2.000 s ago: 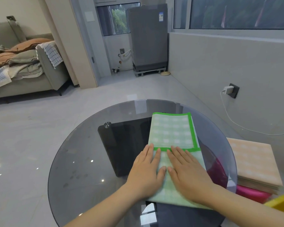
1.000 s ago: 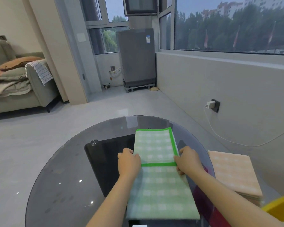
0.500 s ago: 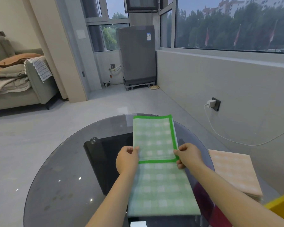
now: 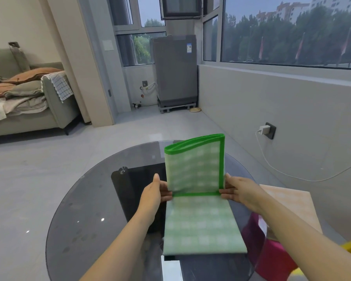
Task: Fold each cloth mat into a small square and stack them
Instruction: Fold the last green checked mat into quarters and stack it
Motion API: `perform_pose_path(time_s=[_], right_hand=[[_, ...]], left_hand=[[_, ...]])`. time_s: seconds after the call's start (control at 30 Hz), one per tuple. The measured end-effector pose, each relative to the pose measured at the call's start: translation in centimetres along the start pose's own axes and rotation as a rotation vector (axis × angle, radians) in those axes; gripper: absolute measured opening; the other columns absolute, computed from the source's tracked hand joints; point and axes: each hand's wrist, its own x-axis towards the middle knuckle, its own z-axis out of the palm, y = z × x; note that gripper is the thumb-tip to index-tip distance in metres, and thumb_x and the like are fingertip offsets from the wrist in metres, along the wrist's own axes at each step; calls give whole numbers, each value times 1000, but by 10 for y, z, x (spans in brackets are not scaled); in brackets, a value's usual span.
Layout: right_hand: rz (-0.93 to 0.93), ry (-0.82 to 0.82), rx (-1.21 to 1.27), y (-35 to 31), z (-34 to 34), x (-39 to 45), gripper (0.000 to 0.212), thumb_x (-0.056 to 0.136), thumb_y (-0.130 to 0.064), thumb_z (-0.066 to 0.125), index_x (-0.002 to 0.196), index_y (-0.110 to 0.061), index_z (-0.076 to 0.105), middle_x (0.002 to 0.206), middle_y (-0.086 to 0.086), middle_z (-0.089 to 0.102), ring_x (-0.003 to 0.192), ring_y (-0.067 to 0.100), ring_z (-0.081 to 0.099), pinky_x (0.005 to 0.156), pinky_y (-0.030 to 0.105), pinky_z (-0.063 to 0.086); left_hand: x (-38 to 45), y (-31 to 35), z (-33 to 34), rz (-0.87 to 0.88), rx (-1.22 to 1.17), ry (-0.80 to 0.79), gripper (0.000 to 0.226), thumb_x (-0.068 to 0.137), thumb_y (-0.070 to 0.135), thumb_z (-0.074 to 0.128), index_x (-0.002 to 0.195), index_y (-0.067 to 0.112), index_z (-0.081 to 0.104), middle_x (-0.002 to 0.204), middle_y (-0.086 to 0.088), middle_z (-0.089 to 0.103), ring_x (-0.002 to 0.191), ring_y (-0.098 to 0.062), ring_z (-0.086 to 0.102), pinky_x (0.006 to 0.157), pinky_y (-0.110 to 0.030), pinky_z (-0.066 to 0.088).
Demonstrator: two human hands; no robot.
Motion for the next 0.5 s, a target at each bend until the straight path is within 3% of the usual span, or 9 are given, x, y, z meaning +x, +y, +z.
perform_pose_path(time_s=[0.13,0.23,0.33,0.43,0.5], right_hand=[[11,-7,3,-3,0,-3,38,93,-31,54,92,6,63,83,16,65,73,25,65,63,32,54],[-39,-14,-105,-5,1,-12,20,94,-13,54,81,-1,64,80,14,64,69,21,62,63,26,55],[-172,-4,-350,-3,0,-13,16,88,-16,62,79,-5,68,74,5,66,67,14,60,58,16,49],[-183,-49,-486,1,-1,-12,5,81,-17,71,86,-17,69,86,-1,69,79,10,64,69,18,48],[-200,-48,-564,3,0,-11,12,77,-19,75,88,-22,68,91,-3,69,86,10,64,77,22,48]], left_hand=[[-6,4,-5,26,50,-18,57,102,36,31,64,7,63,66,-8,69,70,-24,64,71,-31,52],[-11,5,-5,74,118,10,53,101,28,37,59,16,64,57,1,67,69,-22,63,64,-24,48],[-14,0,-7,142,248,-7,54,101,34,36,66,9,69,70,-2,70,71,-17,64,70,-21,48],[-13,-6,-8,183,381,-10,50,98,35,41,63,17,71,87,-1,70,90,-17,62,87,-33,45],[-14,-8,-5,220,458,12,45,98,32,43,65,17,71,94,2,65,94,-9,56,84,-29,38]])
